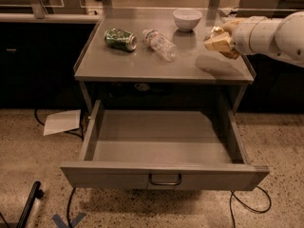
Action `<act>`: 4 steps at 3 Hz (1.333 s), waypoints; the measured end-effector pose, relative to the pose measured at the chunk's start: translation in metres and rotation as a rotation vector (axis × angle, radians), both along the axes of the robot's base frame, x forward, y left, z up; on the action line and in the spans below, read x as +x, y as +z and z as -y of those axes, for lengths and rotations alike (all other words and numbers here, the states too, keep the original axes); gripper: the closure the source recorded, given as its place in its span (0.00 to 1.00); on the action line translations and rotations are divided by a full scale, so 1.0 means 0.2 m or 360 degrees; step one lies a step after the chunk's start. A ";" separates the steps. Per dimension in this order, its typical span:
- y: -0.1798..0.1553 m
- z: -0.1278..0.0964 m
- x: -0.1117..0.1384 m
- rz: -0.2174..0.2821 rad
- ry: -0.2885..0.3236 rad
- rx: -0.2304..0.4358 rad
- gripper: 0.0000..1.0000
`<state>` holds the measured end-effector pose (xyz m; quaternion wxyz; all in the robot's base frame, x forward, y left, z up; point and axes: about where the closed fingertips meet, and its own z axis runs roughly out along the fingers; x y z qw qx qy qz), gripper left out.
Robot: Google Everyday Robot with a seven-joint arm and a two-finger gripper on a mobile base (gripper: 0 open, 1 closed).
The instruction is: Pick orange can from top drawer and place on counter
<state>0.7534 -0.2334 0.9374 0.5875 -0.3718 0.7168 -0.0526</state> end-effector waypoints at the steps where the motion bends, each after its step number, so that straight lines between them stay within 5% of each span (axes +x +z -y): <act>1: -0.08 0.02 0.05 -0.0047 -0.0033 0.0021 1.00; 4: -0.14 0.02 0.09 -0.0097 -0.0057 0.0033 0.34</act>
Offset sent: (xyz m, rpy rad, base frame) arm 0.0238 -0.0107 -0.0402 0.0271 0.0906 -0.0587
